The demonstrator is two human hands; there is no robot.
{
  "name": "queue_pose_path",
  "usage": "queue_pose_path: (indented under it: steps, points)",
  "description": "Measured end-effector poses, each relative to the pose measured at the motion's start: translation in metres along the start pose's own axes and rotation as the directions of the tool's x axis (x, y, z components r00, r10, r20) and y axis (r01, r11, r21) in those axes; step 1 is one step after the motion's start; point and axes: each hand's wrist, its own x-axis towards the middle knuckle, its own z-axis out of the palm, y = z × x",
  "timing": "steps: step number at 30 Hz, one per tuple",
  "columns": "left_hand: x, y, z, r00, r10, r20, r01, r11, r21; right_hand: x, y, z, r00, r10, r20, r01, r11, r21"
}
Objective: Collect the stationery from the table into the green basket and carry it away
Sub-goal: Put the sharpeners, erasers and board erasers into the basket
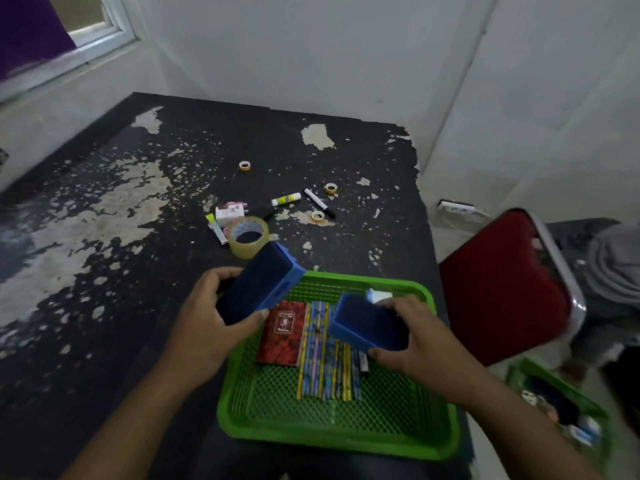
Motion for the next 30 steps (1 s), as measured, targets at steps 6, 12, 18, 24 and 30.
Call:
queue_pose_path:
  steps: [6, 12, 18, 24, 30]
  points:
    - [-0.034, 0.002, 0.037, 0.995, -0.001, 0.096, -0.005, 0.998, 0.062, -0.026, 0.03, 0.023, 0.992, 0.042, 0.122, -0.019, 0.983, -0.182]
    - [-0.049, 0.003, 0.057, 0.987, 0.008, 0.16, -0.025, 0.994, 0.106, -0.031, 0.038, 0.043, 0.979, 0.062, 0.196, 0.039, 0.881, -0.471]
    - [-0.052, -0.001, 0.068, 0.974, 0.017, 0.225, -0.052, 0.987, 0.15, -0.031, 0.032, 0.045, 0.988, 0.052, 0.146, 0.056, 0.758, -0.65]
    - [-0.049, -0.004, 0.073, 0.97, 0.016, 0.242, -0.055, 0.986, 0.155, -0.026, 0.026, 0.055, 0.987, 0.07, 0.148, 0.061, 0.681, -0.729]
    - [-0.046, -0.007, 0.07, 0.976, 0.015, 0.216, -0.045, 0.99, 0.136, -0.016, 0.02, 0.051, 0.985, 0.095, 0.141, 0.052, 0.621, -0.782]
